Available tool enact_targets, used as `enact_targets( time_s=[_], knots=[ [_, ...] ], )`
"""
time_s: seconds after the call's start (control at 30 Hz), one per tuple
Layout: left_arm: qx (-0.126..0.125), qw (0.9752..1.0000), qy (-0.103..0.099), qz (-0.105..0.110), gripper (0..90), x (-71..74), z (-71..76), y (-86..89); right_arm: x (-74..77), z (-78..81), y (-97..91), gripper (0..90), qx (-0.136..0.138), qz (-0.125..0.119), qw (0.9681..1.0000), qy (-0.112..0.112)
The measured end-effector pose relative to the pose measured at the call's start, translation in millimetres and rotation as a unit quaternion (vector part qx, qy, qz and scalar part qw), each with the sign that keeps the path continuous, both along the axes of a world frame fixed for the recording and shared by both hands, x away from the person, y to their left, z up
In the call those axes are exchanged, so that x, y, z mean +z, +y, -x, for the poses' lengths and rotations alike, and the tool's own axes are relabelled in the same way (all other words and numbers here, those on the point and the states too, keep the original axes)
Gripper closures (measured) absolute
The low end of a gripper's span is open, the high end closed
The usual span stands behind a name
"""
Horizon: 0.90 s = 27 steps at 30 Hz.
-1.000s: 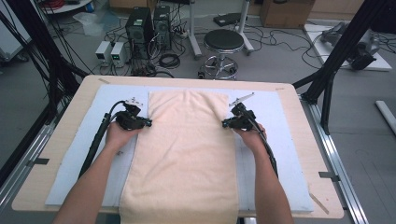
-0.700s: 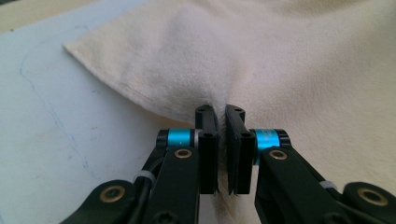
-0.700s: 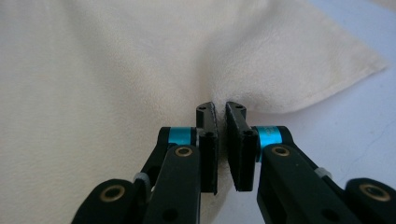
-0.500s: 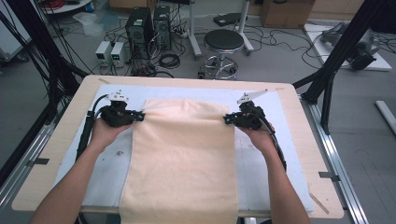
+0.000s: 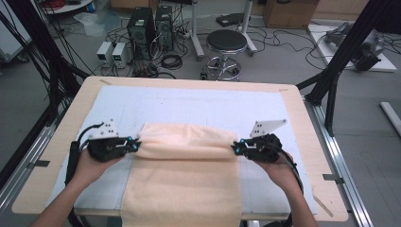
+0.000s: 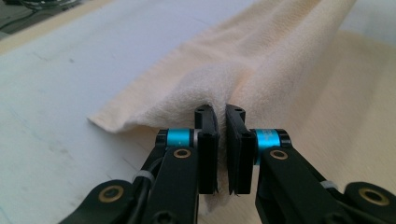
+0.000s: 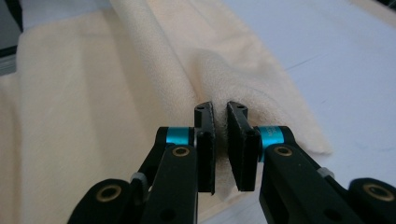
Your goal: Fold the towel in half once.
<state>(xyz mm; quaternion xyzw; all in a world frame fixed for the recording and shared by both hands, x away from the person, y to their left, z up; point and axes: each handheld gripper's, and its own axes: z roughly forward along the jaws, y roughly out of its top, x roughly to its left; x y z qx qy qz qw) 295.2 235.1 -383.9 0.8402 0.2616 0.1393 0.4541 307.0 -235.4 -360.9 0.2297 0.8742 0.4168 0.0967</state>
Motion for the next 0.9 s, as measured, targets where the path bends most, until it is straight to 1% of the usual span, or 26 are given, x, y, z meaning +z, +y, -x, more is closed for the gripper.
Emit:
enact_targets(
  time_s=[0.1,0.17,0.2,0.23,0.27,0.3,0.33,0.37,0.4,0.43,0.53,0.6,0.63,0.67,0.7,0.77,0.83,0.9],
  knots=[
    [-0.014,0.9997,0.022,0.0,82.5,-15.5,15.5,-1.7,-20.0,12.7,0.5,81.0,0.004,0.01,0.9999,0.011],
    [-0.026,0.999,0.034,-0.012,78.9,-23.7,23.3,-2.2,-32.8,17.8,-1.8,78.3,0.002,0.01,0.9996,0.027],
    [-0.031,0.9986,0.036,-0.022,74.8,-25.6,26.1,-1.7,-38.4,19.6,-3.9,75.9,0.002,0.011,0.9994,0.033],
    [-0.033,0.9986,0.036,-0.023,71.4,-26.2,28.3,-0.7,-42.9,20.7,-6.1,72.6,0.0,0.014,0.9992,0.038],
    [-0.034,0.9985,0.036,-0.022,67.8,-25.4,28.9,0.7,-45.6,21.6,-8.5,66.5,-0.002,0.015,0.999,0.042],
    [-0.034,0.9985,0.036,-0.023,64.4,-23.1,28.1,2.5,-46.4,21.7,-10.9,59.2,-0.007,0.011,0.999,0.043],
    [-0.026,0.9988,0.036,-0.022,61.1,-20.7,26.8,3.9,-45.9,20.5,-13.9,56.5,-0.01,0.0,0.9987,0.049],
    [-0.023,0.9989,0.034,-0.024,59.0,-17.9,24.5,5.7,-44.0,19.7,-16.5,52.9,-0.014,-0.009,0.9984,0.054],
    [-0.017,0.9991,0.031,-0.022,57.4,-15.5,22.1,6.6,-41.6,18.9,-18.0,50.4,-0.02,-0.012,0.9985,0.049],
    [-0.013,0.9992,0.029,-0.023,55.8,-13.3,18.8,7.2,-38.8,17.7,-18.9,48.3,-0.026,-0.012,0.9986,0.045],
    [0.002,0.9996,0.023,-0.018,51.6,-10.1,6.5,5.3,-31.7,9.9,-17.1,45.5,-0.032,-0.011,0.9986,0.04],
    [0.02,0.9994,0.023,-0.016,49.8,-11.4,-4.4,2.3,-30.4,1.1,-13.5,43.5,-0.034,-0.002,0.9988,0.035],
    [0.03,0.9992,0.024,-0.015,47.1,-12.8,-10.1,0.5,-31.2,-4.3,-11.2,42.4,-0.04,0.006,0.9986,0.034],
    [0.036,0.9989,0.023,-0.019,46.0,-14.4,-16.2,-1.1,-33.2,-10.8,-9.3,41.4,-0.045,0.012,0.9984,0.032],
    [0.044,0.9985,0.026,-0.017,46.1,-16.4,-22.3,-2.9,-35.7,-17.0,-7.7,41.2,-0.053,0.014,0.9978,0.036],
    [0.049,0.9979,0.037,-0.021,46.4,-21.4,-33.9,-5.3,-41.6,-29.4,-5.5,41.3,-0.067,0.011,0.9968,0.043],
    [0.055,0.9962,0.063,-0.025,47.1,-28.0,-45.2,-6.6,-47.2,-40.6,-2.9,42.3,-0.073,0.018,0.9959,0.052],
    [0.065,0.9937,0.088,-0.022,48.7,-35.3,-53.9,-7.1,-52.9,-48.5,-0.5,42.5,-0.082,0.021,0.9953,0.047]
  ],
)
